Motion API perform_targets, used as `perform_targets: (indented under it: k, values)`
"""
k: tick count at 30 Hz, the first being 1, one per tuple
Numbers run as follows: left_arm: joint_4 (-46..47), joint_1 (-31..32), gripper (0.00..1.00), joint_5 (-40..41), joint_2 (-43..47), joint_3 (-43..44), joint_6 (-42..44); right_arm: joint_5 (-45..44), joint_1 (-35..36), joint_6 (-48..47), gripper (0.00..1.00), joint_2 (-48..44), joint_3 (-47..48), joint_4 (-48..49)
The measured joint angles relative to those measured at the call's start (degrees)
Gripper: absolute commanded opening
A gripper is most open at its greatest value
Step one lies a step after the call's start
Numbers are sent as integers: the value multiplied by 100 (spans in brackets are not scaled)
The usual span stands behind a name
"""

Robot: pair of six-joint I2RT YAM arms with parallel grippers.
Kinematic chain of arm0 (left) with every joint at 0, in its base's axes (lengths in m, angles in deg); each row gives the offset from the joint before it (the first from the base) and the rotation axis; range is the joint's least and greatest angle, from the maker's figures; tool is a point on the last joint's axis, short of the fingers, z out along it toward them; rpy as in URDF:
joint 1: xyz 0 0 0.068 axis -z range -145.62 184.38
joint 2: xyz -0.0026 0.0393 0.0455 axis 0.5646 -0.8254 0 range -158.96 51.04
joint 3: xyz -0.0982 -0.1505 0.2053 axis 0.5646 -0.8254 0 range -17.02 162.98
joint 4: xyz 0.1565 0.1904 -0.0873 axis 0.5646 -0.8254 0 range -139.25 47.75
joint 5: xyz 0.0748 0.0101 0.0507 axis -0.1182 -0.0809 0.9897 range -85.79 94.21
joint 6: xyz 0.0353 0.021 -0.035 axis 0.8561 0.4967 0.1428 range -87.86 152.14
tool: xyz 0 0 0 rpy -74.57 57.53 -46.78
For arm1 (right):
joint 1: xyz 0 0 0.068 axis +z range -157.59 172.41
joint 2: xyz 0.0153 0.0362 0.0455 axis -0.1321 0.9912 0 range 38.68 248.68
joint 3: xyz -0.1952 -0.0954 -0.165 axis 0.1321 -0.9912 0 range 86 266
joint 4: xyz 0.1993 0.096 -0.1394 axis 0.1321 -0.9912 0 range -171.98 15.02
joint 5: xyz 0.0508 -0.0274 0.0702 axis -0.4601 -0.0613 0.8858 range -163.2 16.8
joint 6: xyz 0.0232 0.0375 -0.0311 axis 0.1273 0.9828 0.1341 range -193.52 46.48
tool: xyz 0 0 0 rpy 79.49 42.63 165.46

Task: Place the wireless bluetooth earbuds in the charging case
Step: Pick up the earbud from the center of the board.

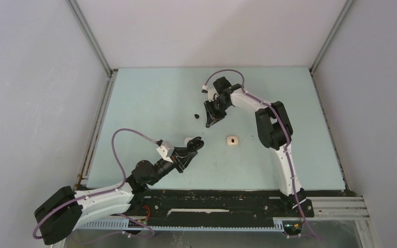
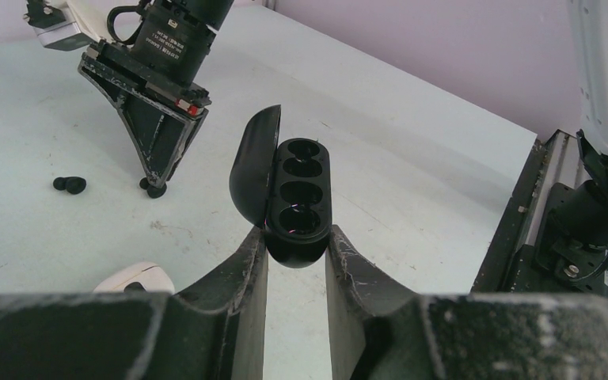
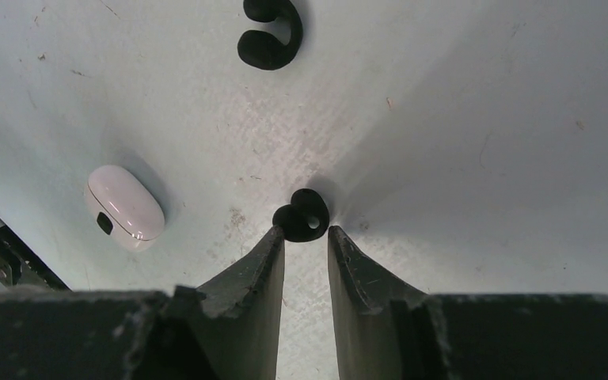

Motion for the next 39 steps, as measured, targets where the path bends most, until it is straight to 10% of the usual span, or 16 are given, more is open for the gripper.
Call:
perform_targets:
  k: [39]
  values:
    - [-2,0,0,-105,-92,0,44,-13,155,-50,29,9,-39,57]
